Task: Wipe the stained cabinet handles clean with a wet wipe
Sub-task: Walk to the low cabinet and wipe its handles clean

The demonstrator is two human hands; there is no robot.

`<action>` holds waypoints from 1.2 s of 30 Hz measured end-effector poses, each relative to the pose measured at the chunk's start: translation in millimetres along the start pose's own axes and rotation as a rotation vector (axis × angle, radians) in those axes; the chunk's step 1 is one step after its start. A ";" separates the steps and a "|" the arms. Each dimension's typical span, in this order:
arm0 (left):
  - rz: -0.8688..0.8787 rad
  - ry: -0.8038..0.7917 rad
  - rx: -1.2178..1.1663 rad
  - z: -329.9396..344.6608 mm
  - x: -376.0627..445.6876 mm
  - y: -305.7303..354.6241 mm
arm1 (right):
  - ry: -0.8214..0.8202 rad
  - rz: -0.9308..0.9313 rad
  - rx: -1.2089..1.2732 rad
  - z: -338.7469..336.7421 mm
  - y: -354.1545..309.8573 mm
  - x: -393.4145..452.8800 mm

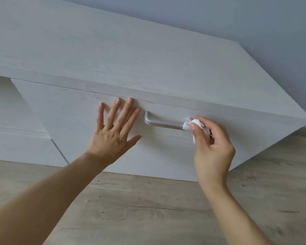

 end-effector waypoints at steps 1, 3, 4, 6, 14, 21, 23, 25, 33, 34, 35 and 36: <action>-0.023 0.070 -0.009 3.6 -0.8 1.1 | 0.034 -0.013 0.038 0.2 3.5 -2.1; -0.075 0.194 -0.026 9.3 -0.9 1.2 | 0.103 -0.047 0.086 -0.2 11.1 -5.0; -0.103 0.243 -0.050 11.9 -0.4 1.2 | 0.139 -0.069 0.103 -1.2 14.3 -6.6; -0.159 0.305 -0.094 15.7 1.4 0.3 | 0.203 -0.117 0.155 -3.9 19.6 -9.2; -0.228 0.322 -0.193 11.7 0.6 -5.7 | 0.265 -0.197 0.118 -11.7 23.9 -10.0; -0.214 0.401 -0.150 11.2 3.3 -5.1 | 0.281 -0.222 0.151 7.7 19.7 -11.4; -0.222 0.403 -0.140 11.0 3.4 -4.6 | 0.307 -0.235 0.139 11.8 19.6 -21.1; -0.233 0.408 -0.131 10.9 3.6 -3.3 | 0.331 -0.192 0.179 11.7 25.7 -27.7; -0.366 0.445 -0.150 12.3 7.7 8.2 | 0.328 0.051 0.355 9.7 47.7 -17.2; -0.366 0.440 -0.148 12.4 8.0 8.2 | 0.327 0.035 0.356 8.3 46.6 -21.3; -0.363 0.435 -0.146 12.4 7.8 8.3 | 0.316 0.003 0.347 6.5 44.5 -26.6; -0.359 0.432 -0.144 12.5 7.6 8.7 | 0.297 -0.045 0.324 3.9 41.9 -31.0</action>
Point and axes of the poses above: each hand's wrist, its own x-axis towards the middle knuckle, its own z-axis out of the palm, y = z × x, the point moved 8 cm from there along x, towards the middle knuckle, and after that the axes turned 11 degrees about y, right-handed, at the moved point
